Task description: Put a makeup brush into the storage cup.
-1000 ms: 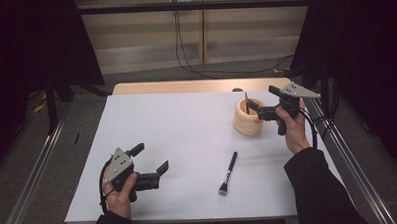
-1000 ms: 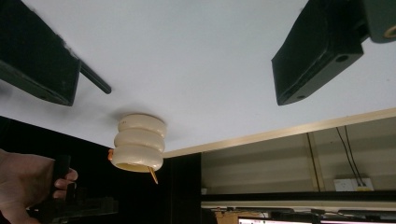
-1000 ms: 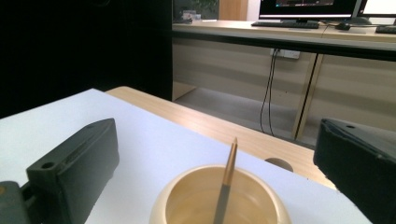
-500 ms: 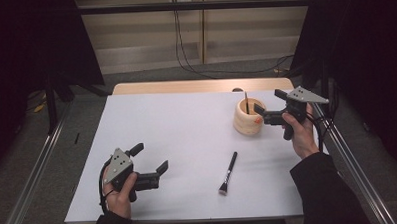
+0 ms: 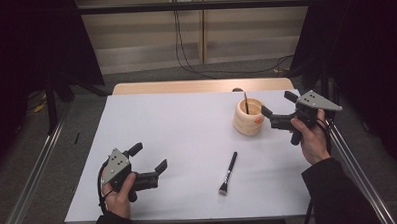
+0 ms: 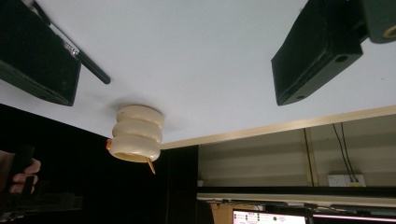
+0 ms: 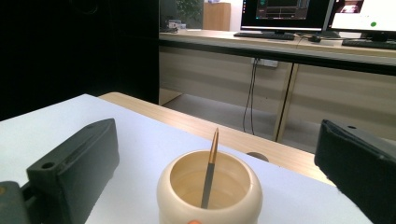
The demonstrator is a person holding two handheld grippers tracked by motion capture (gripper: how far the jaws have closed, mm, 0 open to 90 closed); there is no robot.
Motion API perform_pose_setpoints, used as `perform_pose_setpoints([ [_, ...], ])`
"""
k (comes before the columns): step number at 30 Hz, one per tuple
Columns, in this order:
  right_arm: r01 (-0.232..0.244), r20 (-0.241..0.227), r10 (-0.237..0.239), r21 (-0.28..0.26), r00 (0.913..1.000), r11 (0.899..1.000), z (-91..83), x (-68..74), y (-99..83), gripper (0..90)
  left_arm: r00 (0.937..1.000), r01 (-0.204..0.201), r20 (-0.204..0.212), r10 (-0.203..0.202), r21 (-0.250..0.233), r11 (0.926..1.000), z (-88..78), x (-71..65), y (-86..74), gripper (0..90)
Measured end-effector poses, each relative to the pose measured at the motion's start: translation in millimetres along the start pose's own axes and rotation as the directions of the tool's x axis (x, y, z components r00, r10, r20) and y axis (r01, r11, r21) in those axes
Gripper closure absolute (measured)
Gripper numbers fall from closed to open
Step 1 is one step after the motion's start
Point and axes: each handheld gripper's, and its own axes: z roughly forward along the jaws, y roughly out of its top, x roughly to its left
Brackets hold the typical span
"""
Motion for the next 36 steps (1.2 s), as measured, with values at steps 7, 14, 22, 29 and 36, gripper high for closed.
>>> perform_pose_setpoints([
  [7, 0.012, -0.002, -0.012, -0.007, 0.9999, 1.000, -18.4, 7.5, -0.7, 0.0, 1.0000, -0.006, -0.003, 0.006, 0.001, 1.0000, -0.6, -0.2, 0.0, 1.0],
  [14, 0.025, -0.002, -0.025, 0.013, 0.9997, 1.000, -35.5, 17.7, -11.0, 0.0, 0.9999, -0.016, -0.003, 0.016, 0.006, 0.9999, -0.8, -0.3, 0.1, 1.0],
  [22, 0.004, -0.006, -0.004, 0.046, 1.0000, 0.999, -52.3, 24.6, -24.0, 0.0, 0.9999, -0.014, -0.003, 0.014, 0.006, 0.9999, -0.5, -0.7, -0.2, 1.0],
  [29, -0.006, -0.003, 0.006, 0.056, 1.0000, 0.998, -62.6, 31.6, -33.8, 0.0, 0.9999, -0.012, 0.002, 0.012, 0.000, 0.9999, -1.0, -0.6, -0.1, 0.9],
  [36, -0.018, 0.005, 0.018, 0.062, 0.9998, 0.998, -75.8, 35.4, -43.3, 0.7, 0.9999, -0.015, 0.002, 0.015, 0.000, 0.9999, -1.4, -0.3, -0.3, 0.9],
])
